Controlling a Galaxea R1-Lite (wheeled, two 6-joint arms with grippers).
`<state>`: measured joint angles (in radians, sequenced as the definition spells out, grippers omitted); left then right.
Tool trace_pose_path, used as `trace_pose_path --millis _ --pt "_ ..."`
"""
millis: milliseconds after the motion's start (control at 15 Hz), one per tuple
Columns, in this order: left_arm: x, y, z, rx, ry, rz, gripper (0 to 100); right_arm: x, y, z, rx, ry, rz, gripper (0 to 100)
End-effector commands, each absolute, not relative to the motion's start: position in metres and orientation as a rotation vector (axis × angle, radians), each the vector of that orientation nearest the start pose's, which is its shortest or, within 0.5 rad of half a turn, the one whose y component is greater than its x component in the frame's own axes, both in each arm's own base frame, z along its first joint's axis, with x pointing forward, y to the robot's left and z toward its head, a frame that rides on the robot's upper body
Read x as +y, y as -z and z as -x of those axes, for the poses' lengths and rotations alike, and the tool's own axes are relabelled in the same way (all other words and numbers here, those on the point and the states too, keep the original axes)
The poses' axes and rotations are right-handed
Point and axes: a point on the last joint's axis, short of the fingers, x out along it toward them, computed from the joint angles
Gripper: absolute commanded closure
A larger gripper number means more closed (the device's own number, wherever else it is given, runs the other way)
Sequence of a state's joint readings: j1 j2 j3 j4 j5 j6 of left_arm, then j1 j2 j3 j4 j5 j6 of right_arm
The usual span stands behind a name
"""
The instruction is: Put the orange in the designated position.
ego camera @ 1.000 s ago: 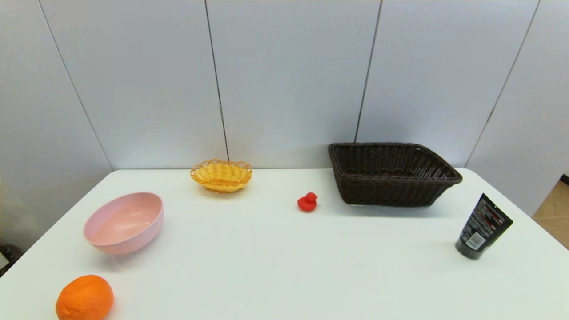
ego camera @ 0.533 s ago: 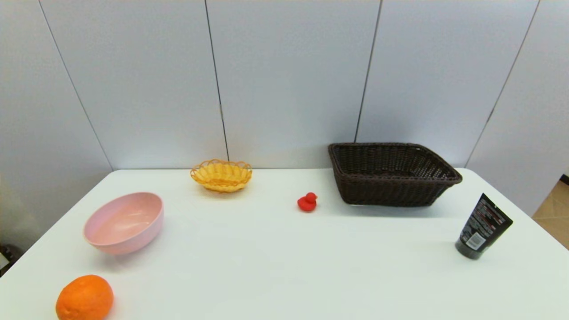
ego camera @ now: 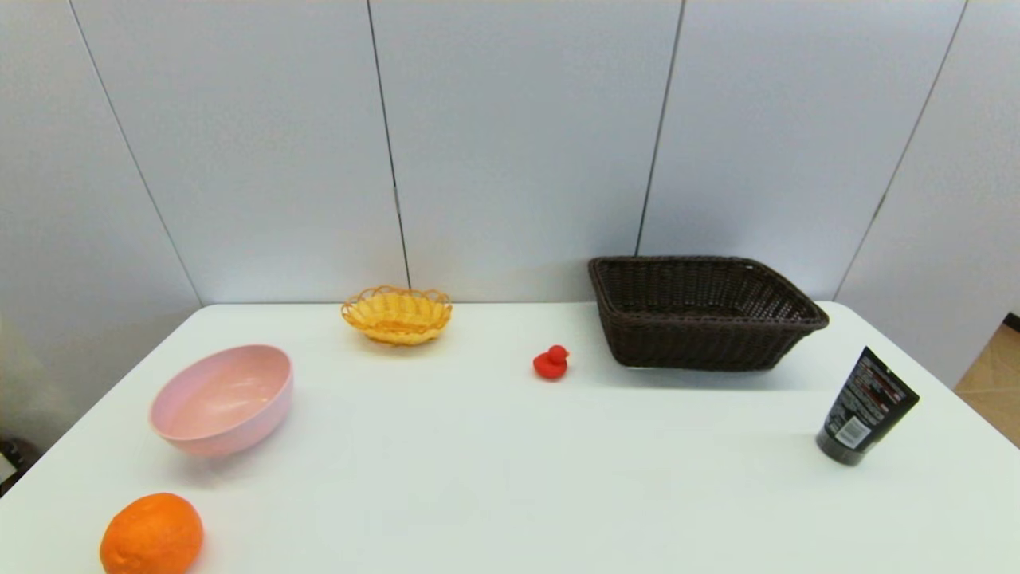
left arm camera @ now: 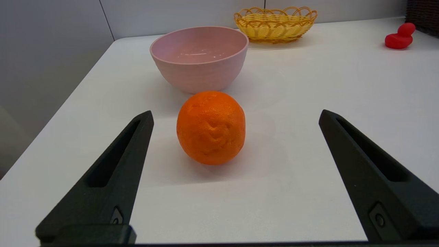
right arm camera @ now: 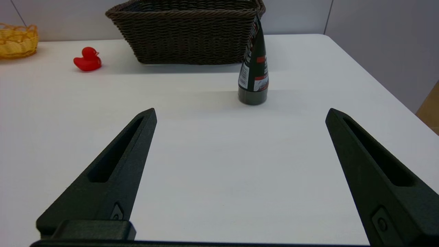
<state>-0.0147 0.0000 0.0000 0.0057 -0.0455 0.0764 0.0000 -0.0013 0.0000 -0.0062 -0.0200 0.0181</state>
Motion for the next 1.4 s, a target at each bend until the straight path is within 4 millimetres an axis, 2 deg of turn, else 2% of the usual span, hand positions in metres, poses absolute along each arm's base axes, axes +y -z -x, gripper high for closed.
trace_pose_path --millis 67,1400 --pt "-0.0007 -0.0744 0.0228 0.004 0.062 -0.077 0 -0.0004 -0.0761 0.0229 -0.008 0.02 -0.018 0" --pt "-0.0007 -0.0744 0.0228 0.004 0.062 -0.077 0 -0.0003 -0.0759 0.0229 -0.006 0.015 -0.008 0"
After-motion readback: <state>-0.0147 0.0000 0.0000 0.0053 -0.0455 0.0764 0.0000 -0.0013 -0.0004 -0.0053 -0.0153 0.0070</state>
